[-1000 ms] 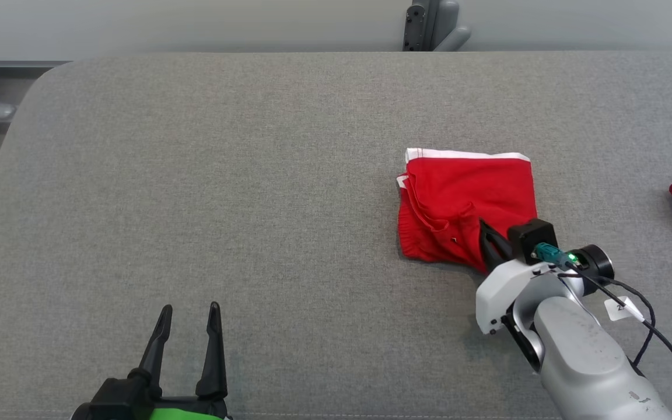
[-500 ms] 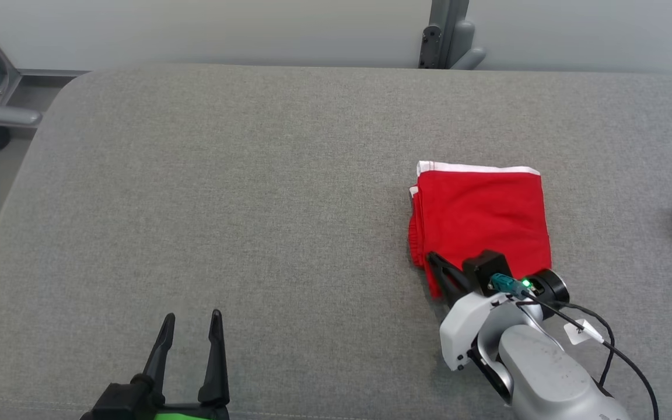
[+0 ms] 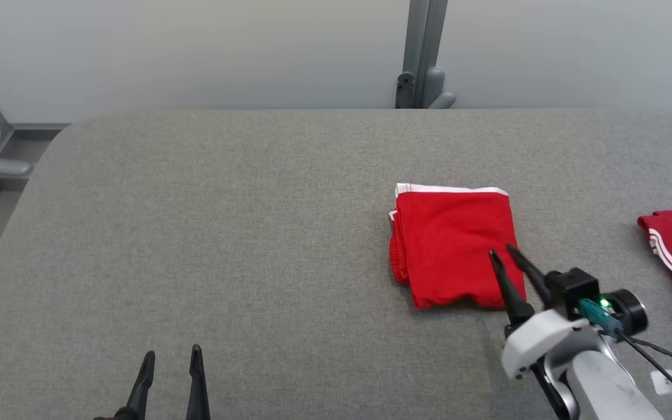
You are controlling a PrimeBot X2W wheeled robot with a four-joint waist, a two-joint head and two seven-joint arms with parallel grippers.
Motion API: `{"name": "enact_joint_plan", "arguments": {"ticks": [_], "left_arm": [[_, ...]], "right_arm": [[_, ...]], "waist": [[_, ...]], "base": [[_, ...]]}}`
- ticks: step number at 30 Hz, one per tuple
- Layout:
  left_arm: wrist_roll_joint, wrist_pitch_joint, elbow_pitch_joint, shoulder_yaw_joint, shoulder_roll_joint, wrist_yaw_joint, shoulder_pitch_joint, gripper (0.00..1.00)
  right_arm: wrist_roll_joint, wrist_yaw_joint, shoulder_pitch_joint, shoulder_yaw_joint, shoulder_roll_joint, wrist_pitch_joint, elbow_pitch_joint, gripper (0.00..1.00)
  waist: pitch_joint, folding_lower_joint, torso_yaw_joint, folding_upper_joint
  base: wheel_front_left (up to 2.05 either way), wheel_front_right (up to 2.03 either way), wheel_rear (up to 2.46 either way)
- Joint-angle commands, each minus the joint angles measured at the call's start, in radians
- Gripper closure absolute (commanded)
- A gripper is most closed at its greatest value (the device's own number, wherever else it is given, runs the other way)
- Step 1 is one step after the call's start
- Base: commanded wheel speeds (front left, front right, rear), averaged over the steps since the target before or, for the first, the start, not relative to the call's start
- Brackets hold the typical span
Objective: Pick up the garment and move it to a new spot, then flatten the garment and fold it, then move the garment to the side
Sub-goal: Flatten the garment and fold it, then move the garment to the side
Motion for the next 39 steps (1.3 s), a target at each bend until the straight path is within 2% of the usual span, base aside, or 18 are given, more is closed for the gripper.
{"name": "enact_joint_plan", "arguments": {"ticks": [1,7,16,27,39], "left_arm": [[0.019,-0.002,0.005,0.007,0.001,-0.005,0.015,0.00],[0.048,-0.002,0.052,0.049,0.001,-0.022,0.031,0.00],[0.081,-0.002,0.100,0.036,0.001,-0.091,0.011,0.00],[0.064,-0.001,0.122,0.024,0.001,-0.106,-0.023,0.00],[0.058,-0.001,0.127,0.016,0.001,-0.107,-0.053,0.00]], "right_arm": [[-0.008,-0.002,0.037,-0.029,-0.008,-0.002,-0.034,0.00],[-0.056,-0.002,0.219,-0.184,-0.018,-0.002,-0.185,0.00],[-0.088,-0.002,0.320,-0.338,0.034,-0.002,-0.211,0.00],[-0.115,-0.002,0.277,-0.368,0.061,-0.002,-0.169,0.00],[-0.120,-0.002,0.238,-0.384,0.067,-0.002,-0.149,0.00]], "waist": [[-0.029,0.0000,-0.029,0.0083],[-0.066,0.0000,-0.054,0.0083],[-0.075,0.0000,-0.072,0.0083],[-0.044,0.0000,-0.110,0.0083],[0.003,0.0000,-0.102,0.0083]], "base": [[0.00,0.00,0.00],[0.00,0.00,0.00],[0.00,0.00,0.00],[0.00,0.00,0.00],[0.00,0.00,0.00]]}}
